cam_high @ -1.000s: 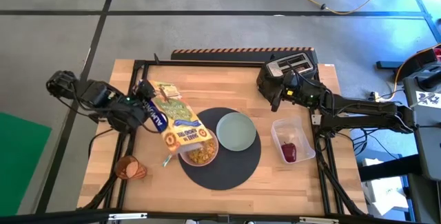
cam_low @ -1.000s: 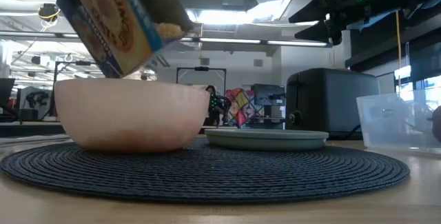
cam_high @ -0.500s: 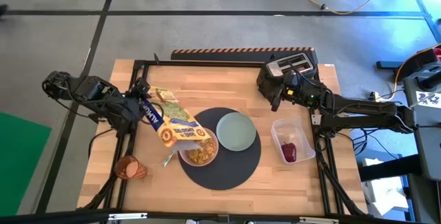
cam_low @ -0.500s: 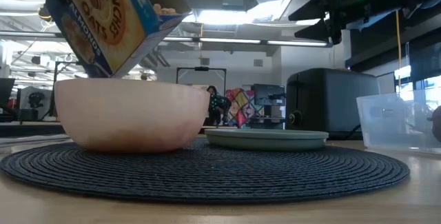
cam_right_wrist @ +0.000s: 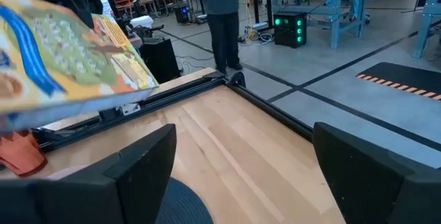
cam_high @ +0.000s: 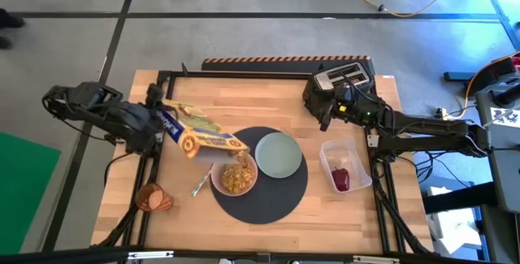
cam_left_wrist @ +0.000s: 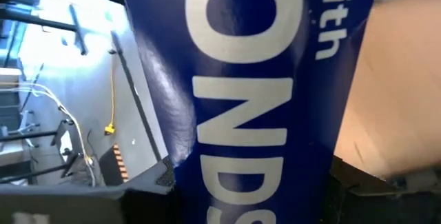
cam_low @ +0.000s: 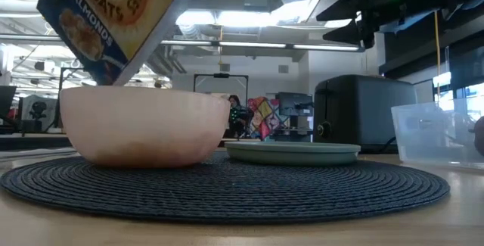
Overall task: Arrange a breakfast setting
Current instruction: Pour the cereal from the cereal box into the pink bowl
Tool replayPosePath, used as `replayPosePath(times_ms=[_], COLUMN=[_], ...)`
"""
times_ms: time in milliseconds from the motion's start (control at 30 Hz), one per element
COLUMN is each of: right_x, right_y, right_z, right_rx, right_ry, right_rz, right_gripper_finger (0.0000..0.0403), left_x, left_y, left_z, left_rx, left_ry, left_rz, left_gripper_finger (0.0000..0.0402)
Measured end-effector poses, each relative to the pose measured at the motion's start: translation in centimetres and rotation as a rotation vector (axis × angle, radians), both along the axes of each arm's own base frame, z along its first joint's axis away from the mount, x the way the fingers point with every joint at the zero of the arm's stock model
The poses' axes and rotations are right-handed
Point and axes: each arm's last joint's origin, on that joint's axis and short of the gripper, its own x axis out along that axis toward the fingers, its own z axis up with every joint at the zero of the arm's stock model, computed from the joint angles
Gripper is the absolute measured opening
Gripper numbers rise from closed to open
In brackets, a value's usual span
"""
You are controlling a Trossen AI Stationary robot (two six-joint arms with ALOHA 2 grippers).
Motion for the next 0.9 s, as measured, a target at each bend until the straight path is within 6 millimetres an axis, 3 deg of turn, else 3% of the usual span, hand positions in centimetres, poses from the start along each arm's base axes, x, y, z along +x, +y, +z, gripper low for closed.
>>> replayPosePath(times_ms=[400,667,900], right_x=[0.0,0.0,0.1], right_y=[0.1,0.1,0.2], right_z=[0.0,0.0,0.0], right_rx=[0.004,0.022,0.023], right_ry=[-0.002,-0.009,-0.006], right_rz=[0.026,0.025,0.080], right_gripper_finger=[0.0328,0.0328,0.0328], left_x=[-2.9,-2.2,1.4], left_y=[1.2,1.3,0.6], left_z=[2.5,3.7,-0.2], left_rx=[-0.189,-0.327,-0.275], left_ry=[-0.554,-0.863,-1.000], left_rz=[0.234,0.473,0.599], left_gripper_finger=[0.0178,0.0178,0.0178])
